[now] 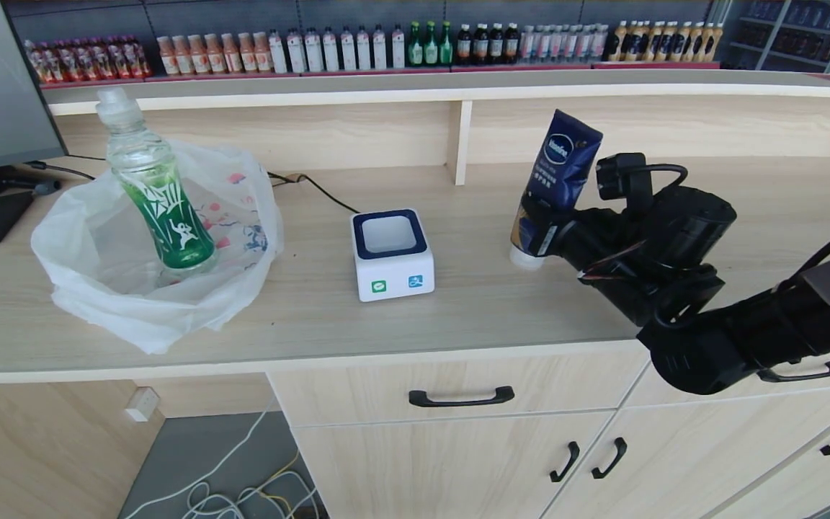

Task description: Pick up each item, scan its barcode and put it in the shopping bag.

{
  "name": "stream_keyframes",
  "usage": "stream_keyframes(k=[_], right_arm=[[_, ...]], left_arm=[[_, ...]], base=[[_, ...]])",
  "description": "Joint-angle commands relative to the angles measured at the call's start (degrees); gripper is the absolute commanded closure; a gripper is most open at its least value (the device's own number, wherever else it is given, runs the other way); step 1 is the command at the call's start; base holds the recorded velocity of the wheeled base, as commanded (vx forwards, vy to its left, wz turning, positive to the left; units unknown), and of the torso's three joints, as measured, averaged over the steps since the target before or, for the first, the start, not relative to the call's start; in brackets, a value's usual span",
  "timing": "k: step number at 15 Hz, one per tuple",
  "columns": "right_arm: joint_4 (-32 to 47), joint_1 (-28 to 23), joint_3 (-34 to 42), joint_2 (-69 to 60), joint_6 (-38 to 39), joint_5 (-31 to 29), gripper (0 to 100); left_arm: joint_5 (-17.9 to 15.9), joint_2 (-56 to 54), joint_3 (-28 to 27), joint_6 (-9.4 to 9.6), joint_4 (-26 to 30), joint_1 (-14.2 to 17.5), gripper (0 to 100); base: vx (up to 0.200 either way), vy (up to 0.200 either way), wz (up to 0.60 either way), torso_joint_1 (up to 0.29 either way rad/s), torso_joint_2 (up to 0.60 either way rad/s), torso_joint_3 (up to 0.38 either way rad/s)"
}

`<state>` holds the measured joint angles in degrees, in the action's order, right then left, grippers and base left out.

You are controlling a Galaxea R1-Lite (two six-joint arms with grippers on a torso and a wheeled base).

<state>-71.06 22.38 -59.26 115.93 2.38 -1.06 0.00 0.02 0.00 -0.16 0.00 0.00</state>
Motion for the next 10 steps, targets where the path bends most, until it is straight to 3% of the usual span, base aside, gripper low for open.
stream_keyframes(k=[1, 10], right_arm=[[-0.2, -0.1, -0.2, -0.4, -0.1, -0.2, 100], [0.0, -0.1, 1.5, -6.2, -3.0, -0.3, 100]], left_arm=[[0.0, 0.0, 0.0, -0.02, 0.0, 0.0, 0], [0.0, 0.0, 0.0, -0.02, 0.0, -0.1, 0]], base=[[0.000, 0.000, 0.00, 0.000, 0.00, 0.000], [0.000, 0.000, 0.00, 0.000, 0.00, 0.000]])
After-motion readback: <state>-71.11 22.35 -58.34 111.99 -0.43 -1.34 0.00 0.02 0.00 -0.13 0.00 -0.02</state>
